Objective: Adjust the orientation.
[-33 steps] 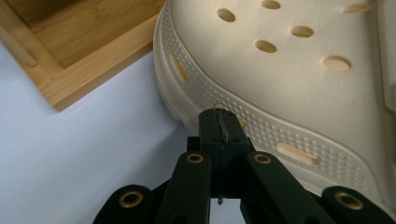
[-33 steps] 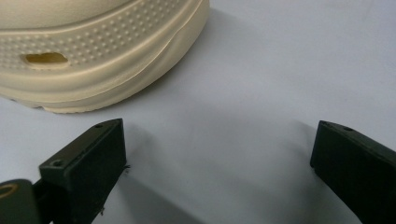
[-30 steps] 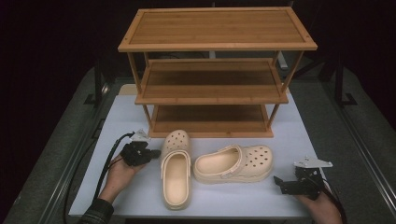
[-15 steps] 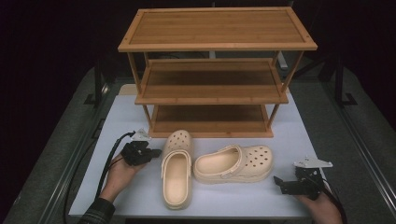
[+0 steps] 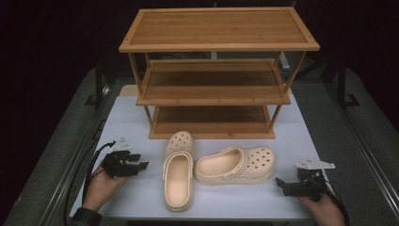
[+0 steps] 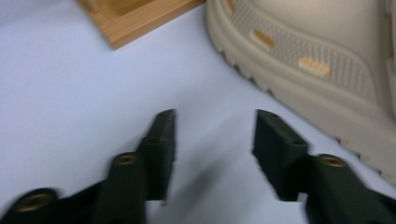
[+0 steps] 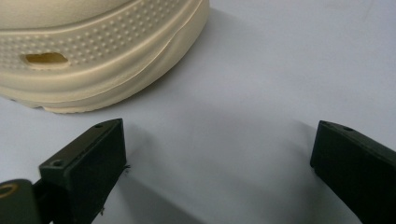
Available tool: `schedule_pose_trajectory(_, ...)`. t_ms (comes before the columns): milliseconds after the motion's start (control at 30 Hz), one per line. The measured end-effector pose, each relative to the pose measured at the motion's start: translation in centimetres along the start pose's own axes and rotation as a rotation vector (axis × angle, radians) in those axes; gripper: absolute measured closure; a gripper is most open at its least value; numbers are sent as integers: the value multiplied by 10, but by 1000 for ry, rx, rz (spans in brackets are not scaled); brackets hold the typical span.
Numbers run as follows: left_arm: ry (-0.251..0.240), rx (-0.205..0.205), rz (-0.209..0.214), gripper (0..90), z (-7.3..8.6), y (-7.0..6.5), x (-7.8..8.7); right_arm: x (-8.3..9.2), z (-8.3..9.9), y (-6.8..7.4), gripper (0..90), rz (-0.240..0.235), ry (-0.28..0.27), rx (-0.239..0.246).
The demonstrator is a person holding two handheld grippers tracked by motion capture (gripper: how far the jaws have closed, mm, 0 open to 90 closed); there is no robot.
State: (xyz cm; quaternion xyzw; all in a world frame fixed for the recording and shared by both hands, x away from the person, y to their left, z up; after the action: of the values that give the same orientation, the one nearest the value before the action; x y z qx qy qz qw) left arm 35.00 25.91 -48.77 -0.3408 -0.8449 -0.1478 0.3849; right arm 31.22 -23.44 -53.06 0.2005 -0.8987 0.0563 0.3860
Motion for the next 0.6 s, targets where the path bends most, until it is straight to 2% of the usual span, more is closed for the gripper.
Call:
schedule_pose_trajectory(67, -2, 3, -20, 384, 7, 2, 4, 0, 0, 0, 29, -1, 0, 1)
schedule_pose_trajectory(300, 10, -8, -76, 186, 30, 3, 14, 0, 0, 0, 28, 0, 0, 1)
schedule_pose_trajectory(433, 9, -5, -101, 106, 43, 3, 19, 0, 0, 0, 29, 1, 0, 2)
schedule_pose_trajectory(533, 42, 5, -109, 7, 55, 3, 18, 0, 0, 0, 28, 1, 6, 2)
schedule_pose_trajectory(600, 43, -6, -130, 0, 59, 4, 19, 0, 0, 0, 28, 1, 5, 2)
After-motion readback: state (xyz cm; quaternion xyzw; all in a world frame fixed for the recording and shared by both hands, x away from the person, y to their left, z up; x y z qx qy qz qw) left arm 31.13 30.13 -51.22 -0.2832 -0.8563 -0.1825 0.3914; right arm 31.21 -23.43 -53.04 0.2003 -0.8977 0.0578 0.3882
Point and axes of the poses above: each handheld gripper's, and its own axes: x roughly backward along the jaws, z roughly out of its underside, y roughly to its left, the point moved 10 cm from there along -x, roughly forward along the jaws, and after that the axes turned 3 degrees about -x, right-handed, at the moved point
